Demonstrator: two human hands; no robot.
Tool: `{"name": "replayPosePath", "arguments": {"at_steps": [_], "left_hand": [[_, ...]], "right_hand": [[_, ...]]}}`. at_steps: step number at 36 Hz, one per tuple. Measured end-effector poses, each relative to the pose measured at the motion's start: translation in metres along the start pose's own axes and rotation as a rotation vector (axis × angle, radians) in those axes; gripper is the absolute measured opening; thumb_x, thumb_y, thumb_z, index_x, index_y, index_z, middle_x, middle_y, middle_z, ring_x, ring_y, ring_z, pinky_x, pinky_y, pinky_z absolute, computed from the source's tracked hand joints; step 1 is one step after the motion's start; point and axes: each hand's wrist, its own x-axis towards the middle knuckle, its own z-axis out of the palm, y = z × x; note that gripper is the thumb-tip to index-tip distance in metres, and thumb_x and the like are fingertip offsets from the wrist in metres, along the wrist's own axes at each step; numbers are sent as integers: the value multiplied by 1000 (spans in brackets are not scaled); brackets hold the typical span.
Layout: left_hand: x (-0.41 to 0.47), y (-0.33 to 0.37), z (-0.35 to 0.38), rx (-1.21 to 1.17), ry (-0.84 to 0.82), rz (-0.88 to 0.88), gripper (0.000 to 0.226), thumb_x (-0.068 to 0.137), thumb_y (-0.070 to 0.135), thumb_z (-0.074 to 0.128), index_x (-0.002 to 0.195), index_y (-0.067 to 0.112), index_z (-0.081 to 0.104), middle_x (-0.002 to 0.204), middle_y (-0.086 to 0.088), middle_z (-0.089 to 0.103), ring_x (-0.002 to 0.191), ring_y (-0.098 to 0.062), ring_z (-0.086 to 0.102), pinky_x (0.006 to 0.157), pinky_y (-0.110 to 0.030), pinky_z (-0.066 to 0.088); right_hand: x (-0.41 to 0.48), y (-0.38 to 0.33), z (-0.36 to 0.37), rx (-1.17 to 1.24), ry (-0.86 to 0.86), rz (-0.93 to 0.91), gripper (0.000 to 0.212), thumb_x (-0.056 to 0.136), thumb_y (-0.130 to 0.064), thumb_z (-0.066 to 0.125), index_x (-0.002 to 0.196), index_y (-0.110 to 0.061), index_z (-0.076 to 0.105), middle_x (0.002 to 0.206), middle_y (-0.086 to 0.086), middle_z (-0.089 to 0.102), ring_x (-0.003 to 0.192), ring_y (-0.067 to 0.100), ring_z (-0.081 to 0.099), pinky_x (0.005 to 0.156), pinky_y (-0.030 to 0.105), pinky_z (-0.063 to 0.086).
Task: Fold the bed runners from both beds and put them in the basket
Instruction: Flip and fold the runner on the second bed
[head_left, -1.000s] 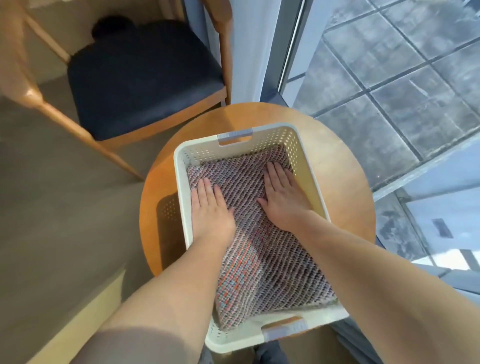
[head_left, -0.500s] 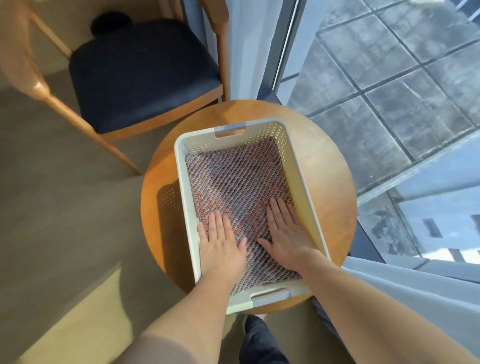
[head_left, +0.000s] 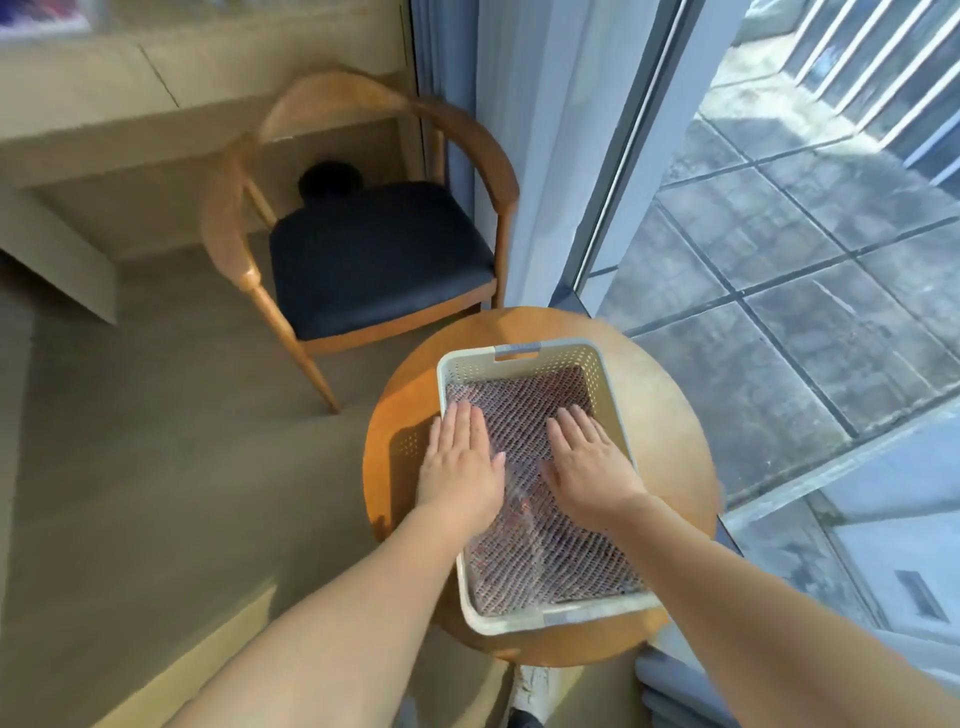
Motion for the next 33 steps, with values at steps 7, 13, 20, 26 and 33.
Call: {"name": "replayPosePath", "arguments": {"at_steps": [7, 13, 20, 26, 33], "left_hand": [[-59, -74, -140, -95, 293, -90, 57, 100, 44, 28, 149, 16, 23, 155, -3, 27, 144, -20, 20, 118, -39, 14], [-153, -148, -217, -153, 494, -213, 49, 97, 40, 42, 139, 15, 41, 139, -3, 50, 127, -22, 45, 105, -36, 36], [-271, -193, -226, -290, 617, -559, 49, 97, 42, 41, 140, 18, 38, 141, 2, 46, 123, -20, 46, 103, -37, 36], [-380, -185, -182, -389, 744, -889, 46, 96, 42, 44, 137, 21, 41, 138, 6, 49, 124, -18, 46, 102, -35, 36], [-504, -155, -122, -433, 868, -1195, 47, 95, 39, 48, 136, 16, 45, 135, 0, 53, 123, -19, 48, 101, -30, 36]], "right_hand": [[-9, -71, -136, 99, 239, -7, 46, 97, -32, 41, 139, -14, 40, 138, 9, 46, 126, 30, 43, 104, 40, 36], [-17, -151, -220, 237, 344, -173, 46, 97, -36, 42, 139, -16, 41, 137, 6, 49, 121, 27, 49, 95, 39, 44], [-24, -246, -256, 228, 383, -573, 40, 96, -38, 47, 126, -12, 53, 118, 7, 59, 103, 25, 58, 86, 38, 50], [-59, -320, -250, 217, 304, -888, 47, 96, -39, 47, 136, -14, 47, 128, 5, 55, 113, 25, 57, 93, 37, 48], [-128, -399, -209, 166, 181, -1172, 39, 93, -36, 51, 122, -11, 57, 119, 8, 60, 106, 26, 59, 90, 38, 49]]}}
